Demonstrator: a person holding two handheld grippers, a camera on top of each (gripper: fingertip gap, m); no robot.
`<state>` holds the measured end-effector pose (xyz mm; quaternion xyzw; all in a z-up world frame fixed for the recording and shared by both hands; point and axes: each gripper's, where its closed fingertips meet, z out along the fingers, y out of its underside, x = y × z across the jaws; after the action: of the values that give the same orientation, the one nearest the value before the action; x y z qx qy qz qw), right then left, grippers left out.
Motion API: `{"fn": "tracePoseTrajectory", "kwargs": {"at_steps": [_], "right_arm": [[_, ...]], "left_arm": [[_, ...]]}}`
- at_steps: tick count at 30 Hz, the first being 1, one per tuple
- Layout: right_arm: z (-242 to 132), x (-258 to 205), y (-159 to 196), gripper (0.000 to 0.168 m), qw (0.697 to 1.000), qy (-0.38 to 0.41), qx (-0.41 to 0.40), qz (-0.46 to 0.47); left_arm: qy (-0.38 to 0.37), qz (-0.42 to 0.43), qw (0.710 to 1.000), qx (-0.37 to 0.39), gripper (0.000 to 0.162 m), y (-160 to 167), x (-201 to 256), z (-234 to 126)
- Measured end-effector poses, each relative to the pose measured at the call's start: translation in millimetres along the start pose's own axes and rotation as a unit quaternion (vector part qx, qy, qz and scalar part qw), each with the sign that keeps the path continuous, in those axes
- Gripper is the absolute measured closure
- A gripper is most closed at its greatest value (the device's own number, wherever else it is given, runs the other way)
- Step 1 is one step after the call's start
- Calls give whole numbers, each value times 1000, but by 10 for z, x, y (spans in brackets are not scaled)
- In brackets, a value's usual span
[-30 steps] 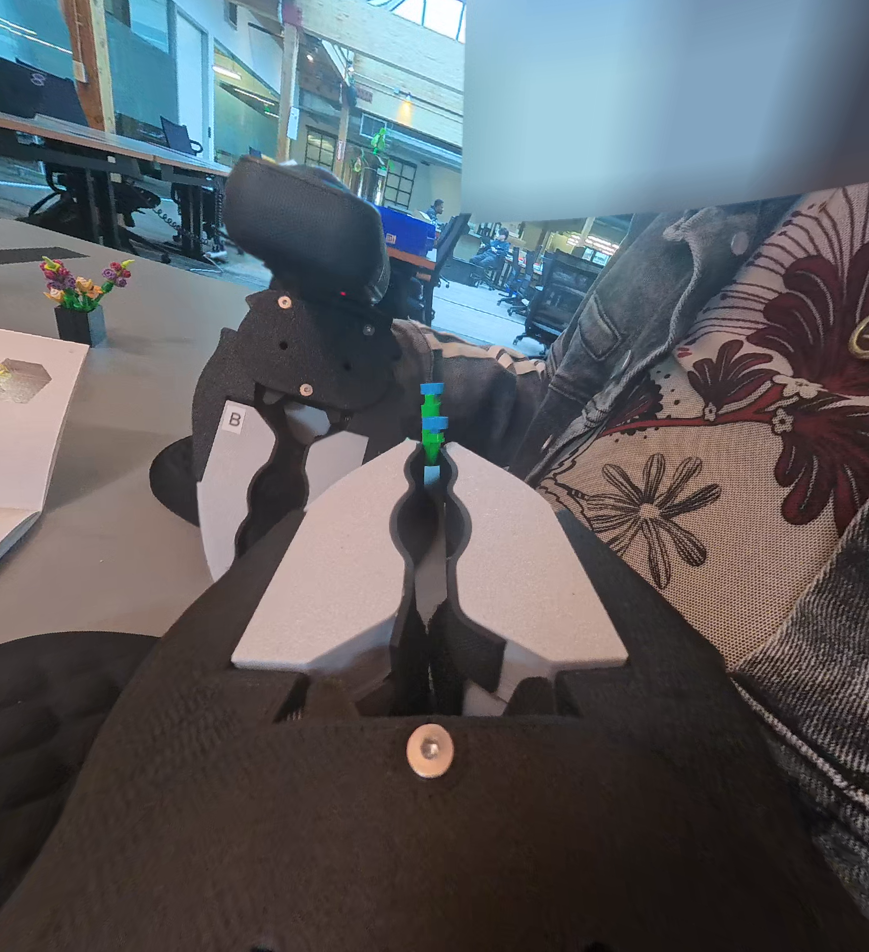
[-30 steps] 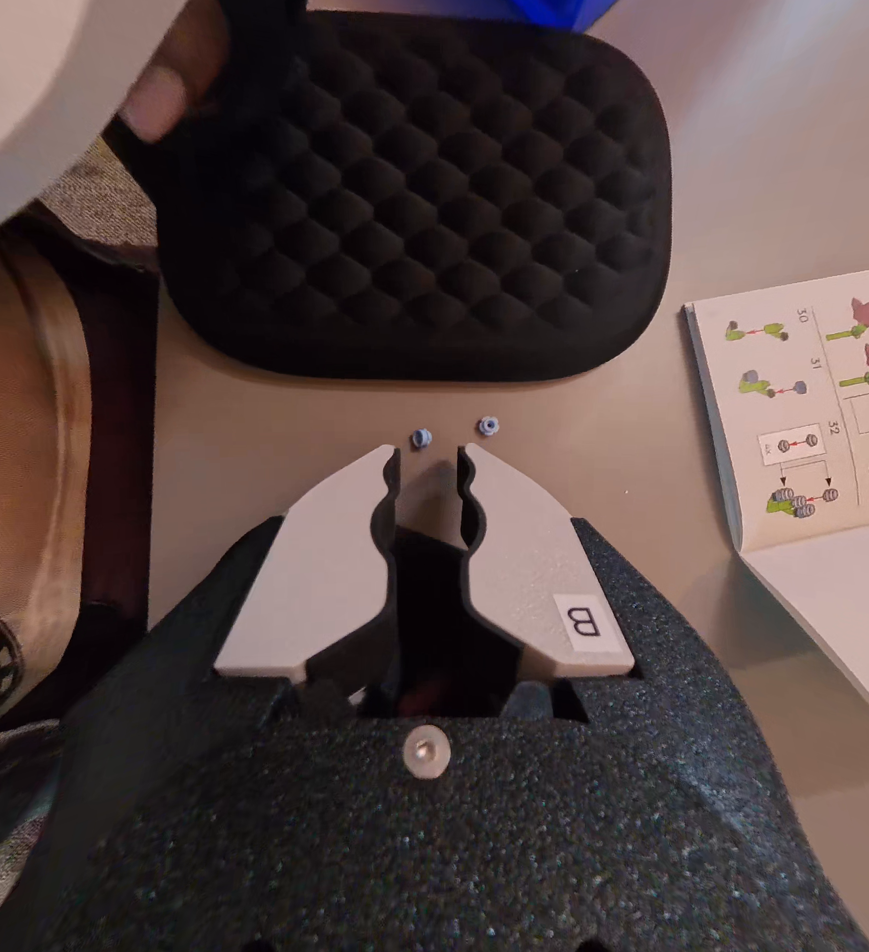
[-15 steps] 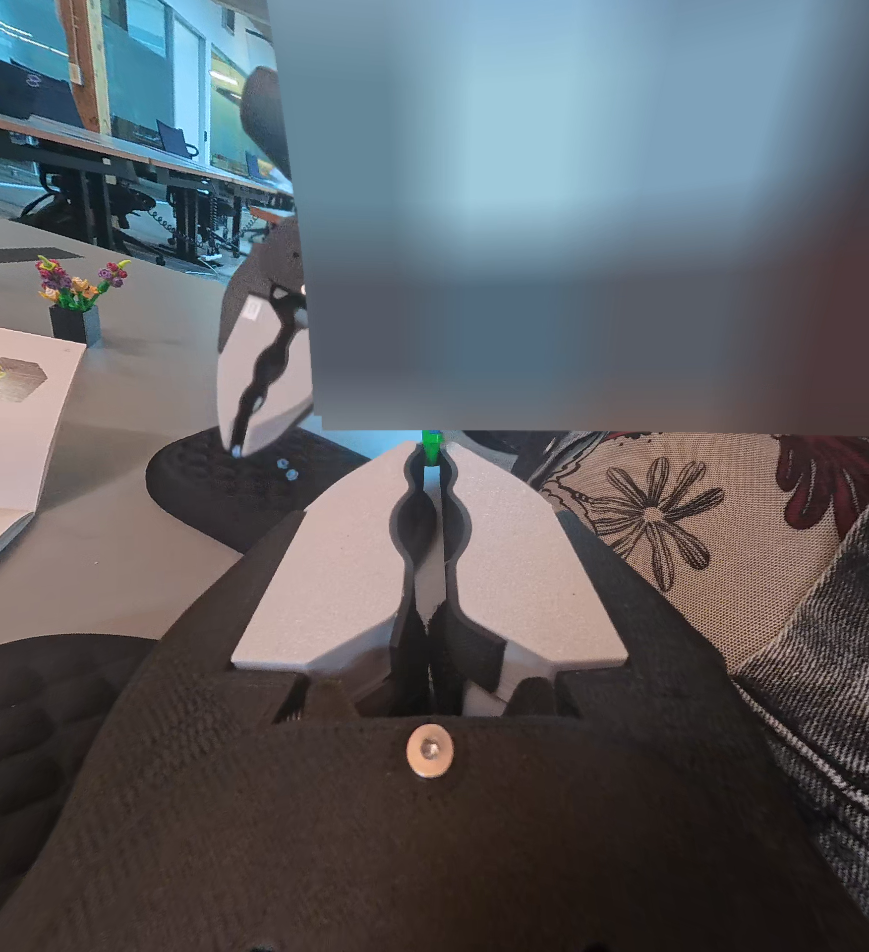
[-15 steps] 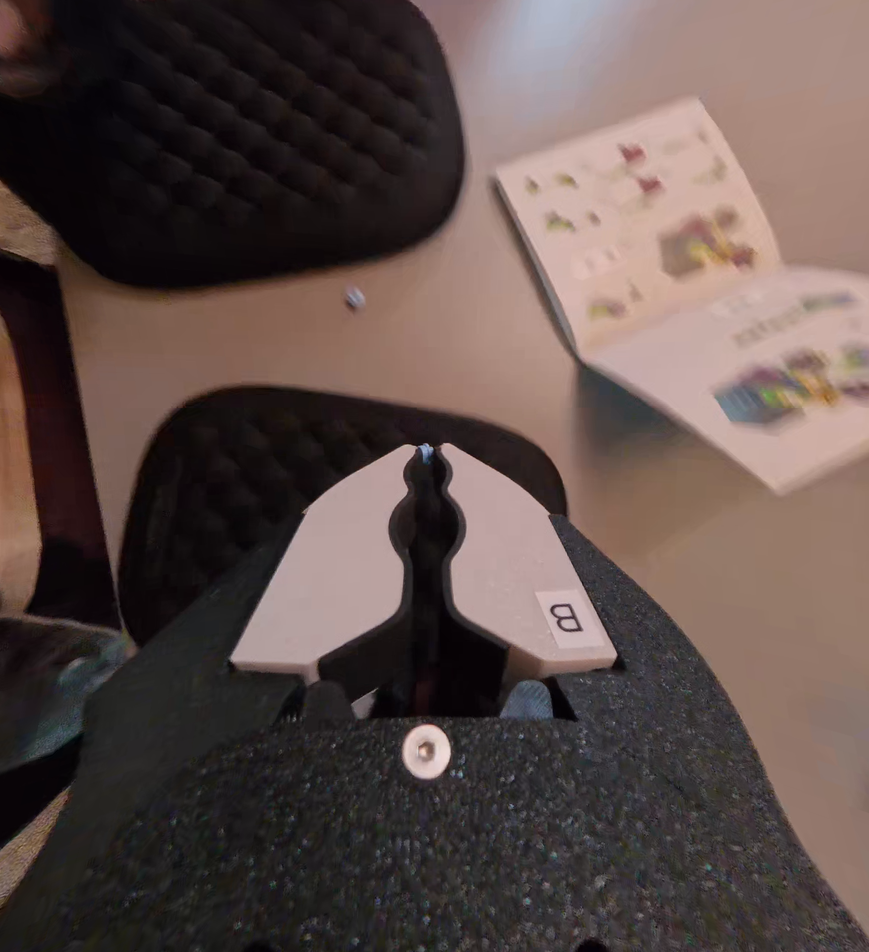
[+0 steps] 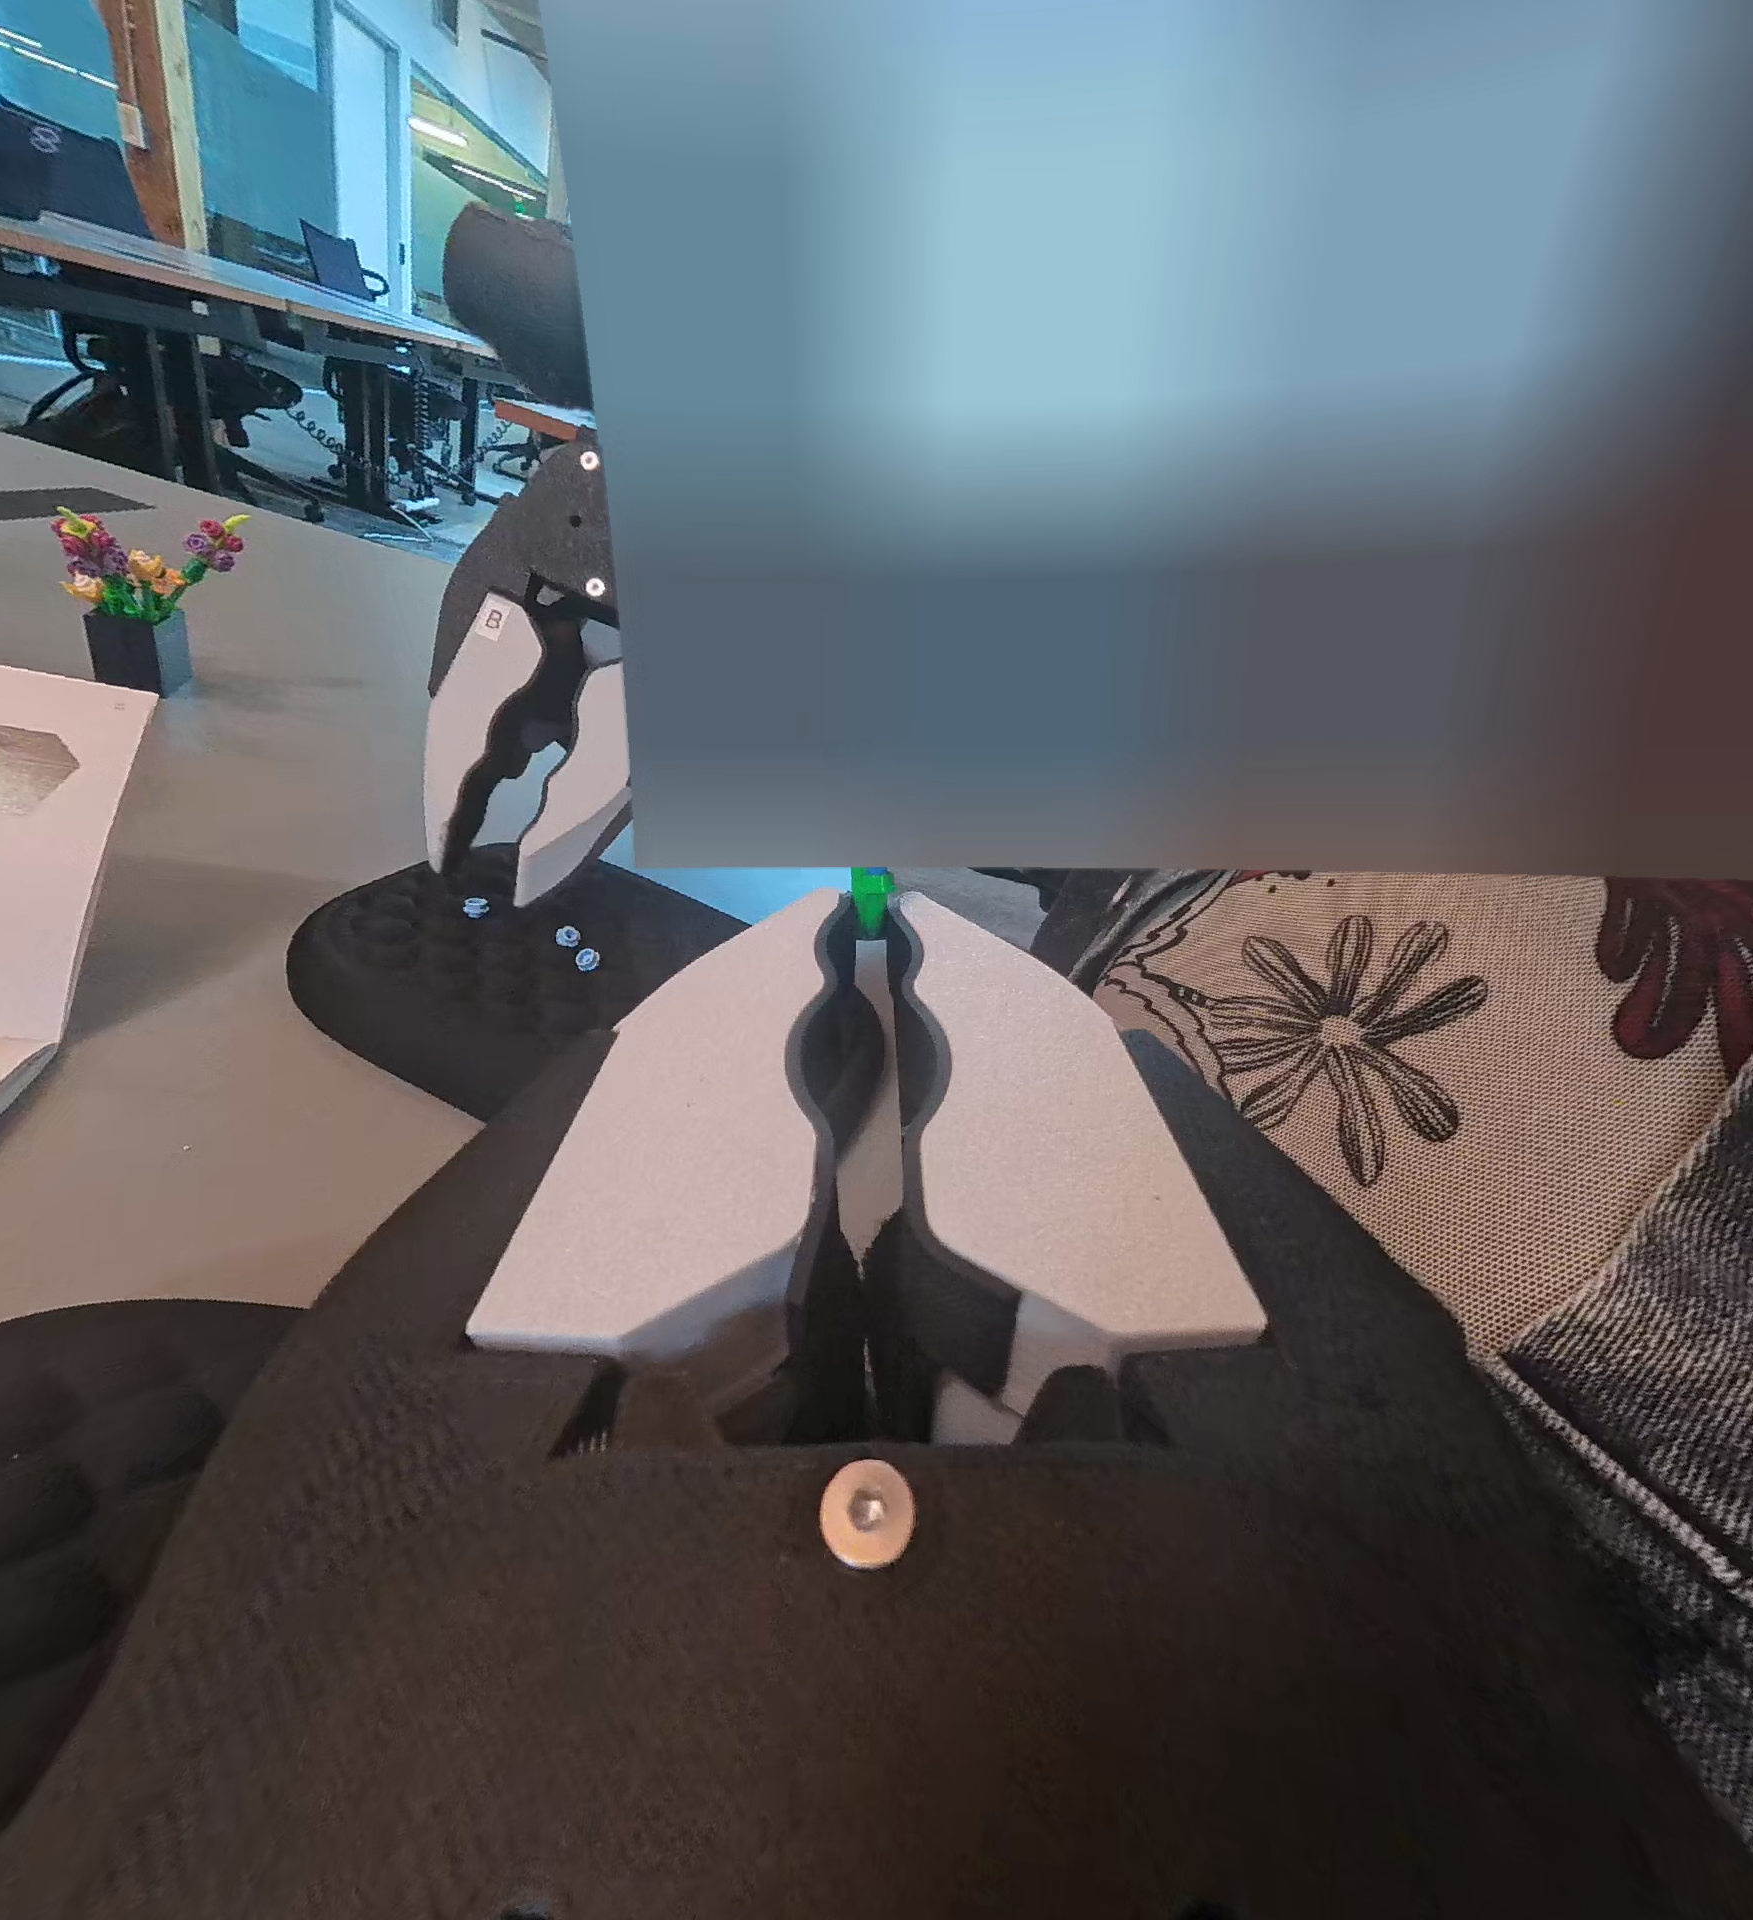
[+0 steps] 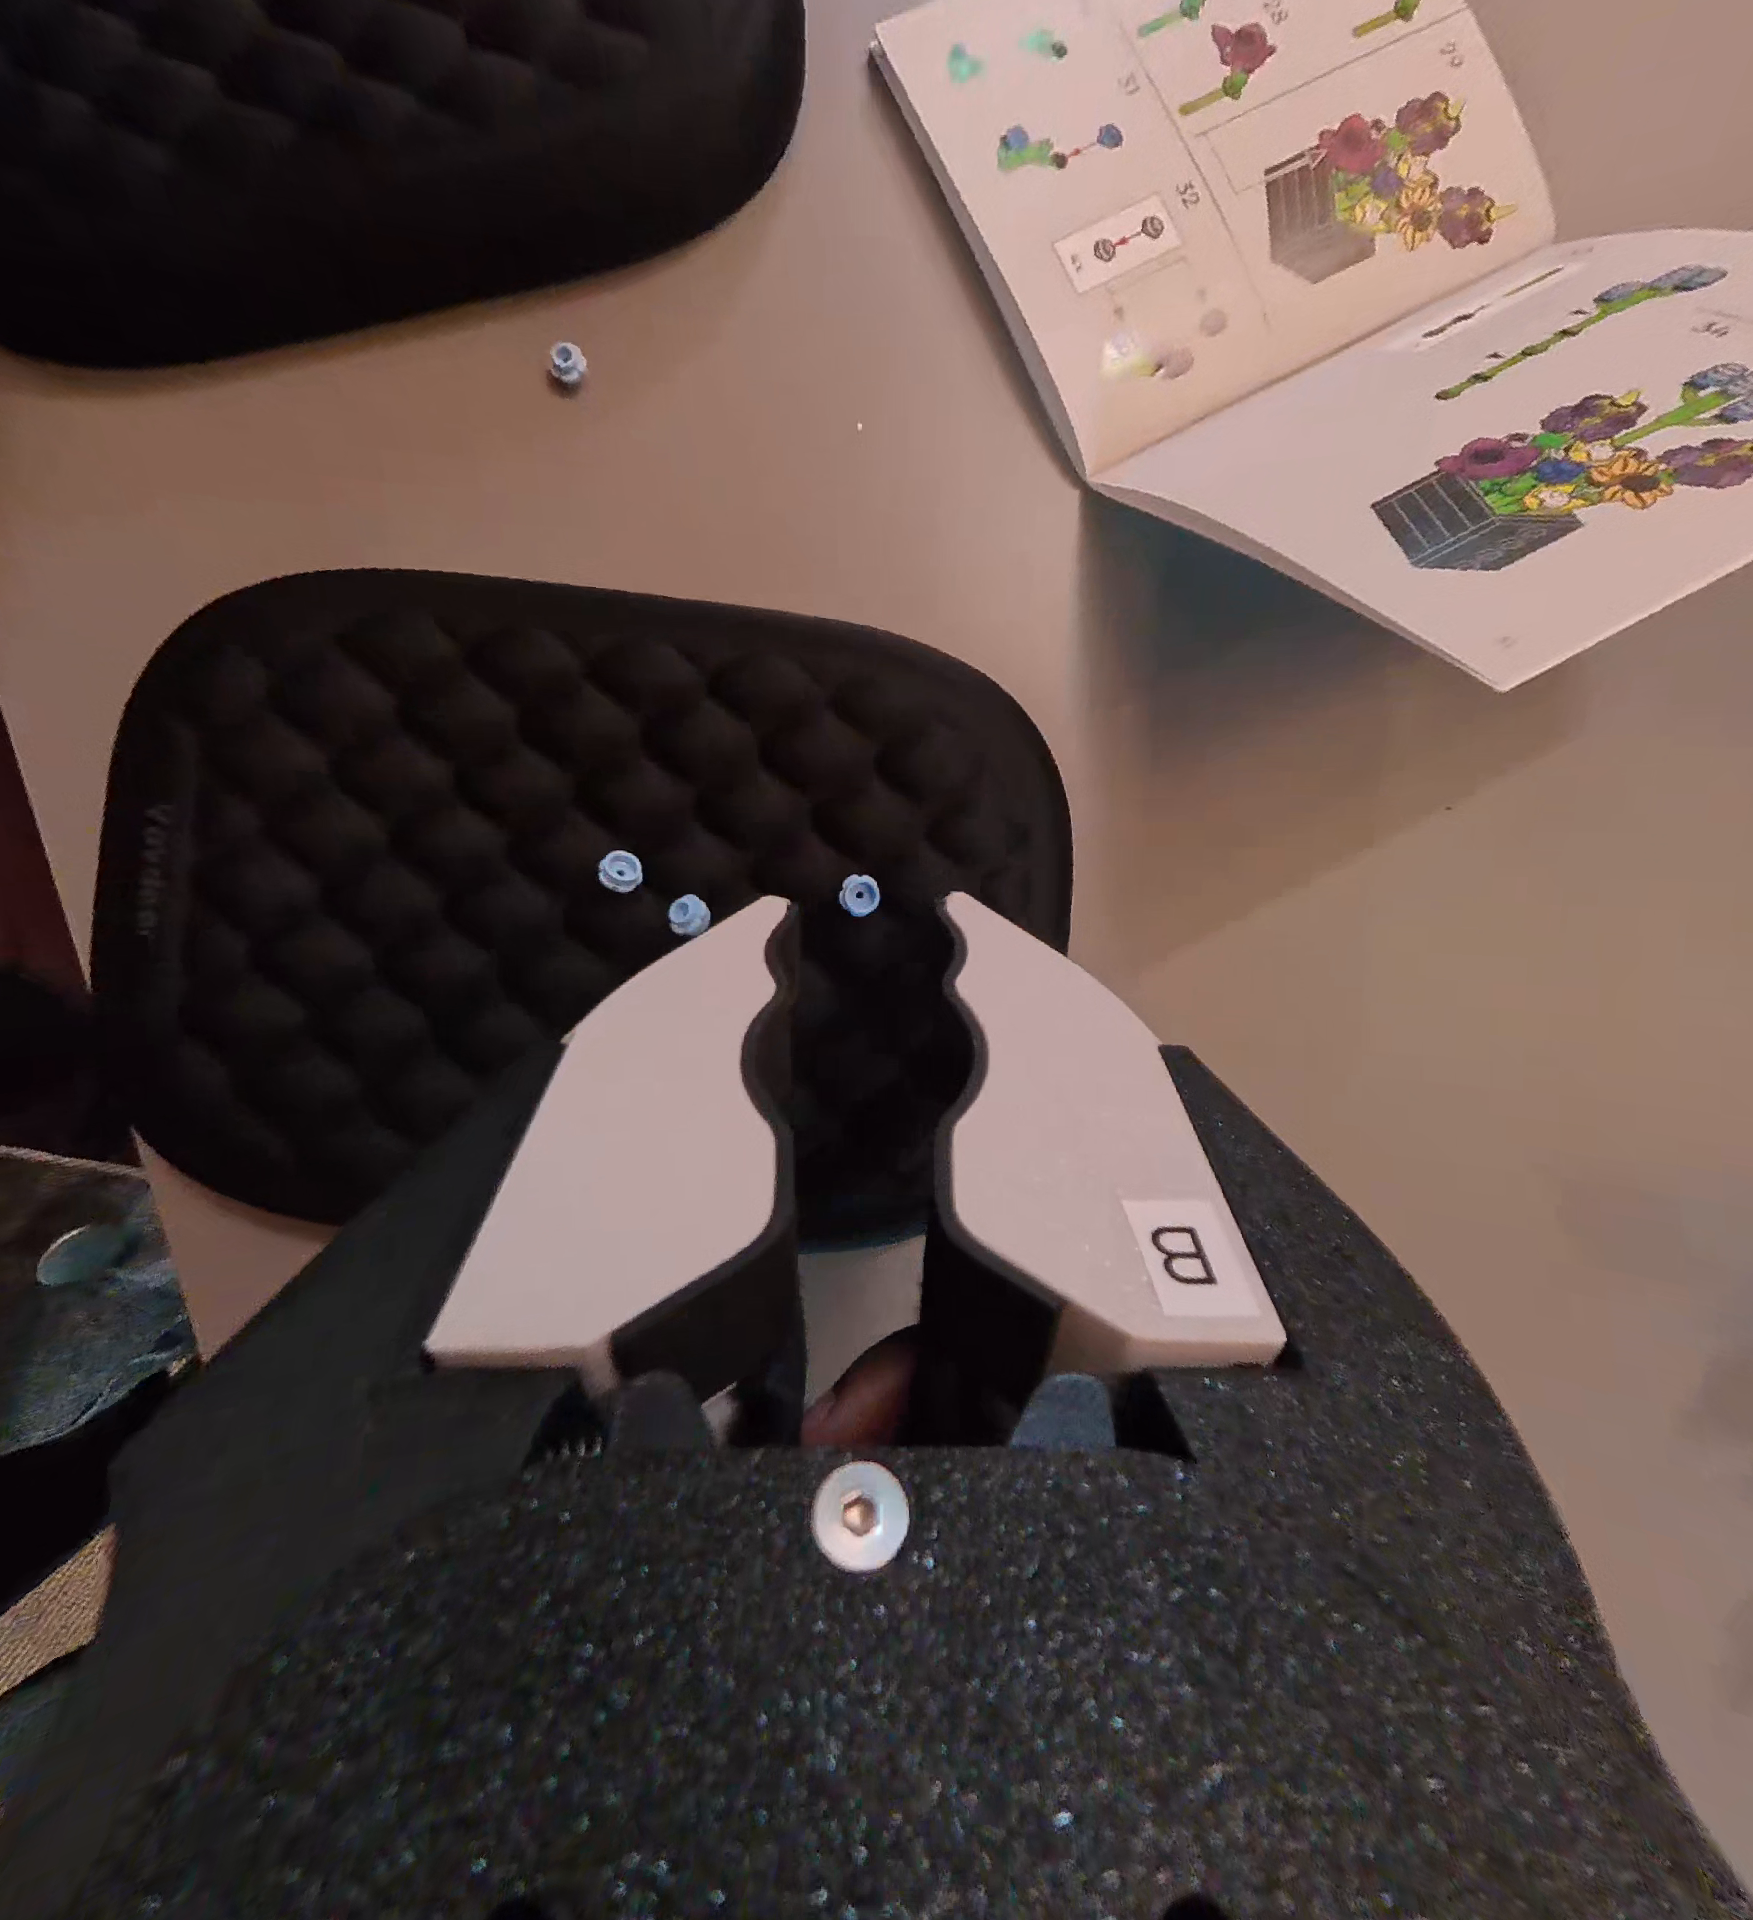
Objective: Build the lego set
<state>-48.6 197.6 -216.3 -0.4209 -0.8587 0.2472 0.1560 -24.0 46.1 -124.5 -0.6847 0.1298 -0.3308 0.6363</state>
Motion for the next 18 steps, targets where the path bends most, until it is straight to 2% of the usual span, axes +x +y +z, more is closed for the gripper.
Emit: {"fn": "tracePoseTrajectory", "kwargs": {"at_steps": [5, 9, 12, 16, 18], "right_arm": [[77, -343, -515, 151, 993, -67, 90, -18], [431, -587, -771, 152, 991, -92, 70, -69], [651, -596, -793, 155, 991, -83, 32, -100], [778, -631, -835, 155, 989, -89, 17, -113], [808, -630, -831, 162, 988, -85, 10, -125]], "left_arm": [[1, -4, 1000, -1, 157, 6, 0, -2], [-1, -5, 1000, -6, 157, 21, -15, 15], [-5, -2, 1000, -6, 157, 22, -15, 13], [-6, -4, 1000, 1, 157, 12, -18, 0], [-4, -8, 1000, 2, 157, 11, -23, -2]]}}
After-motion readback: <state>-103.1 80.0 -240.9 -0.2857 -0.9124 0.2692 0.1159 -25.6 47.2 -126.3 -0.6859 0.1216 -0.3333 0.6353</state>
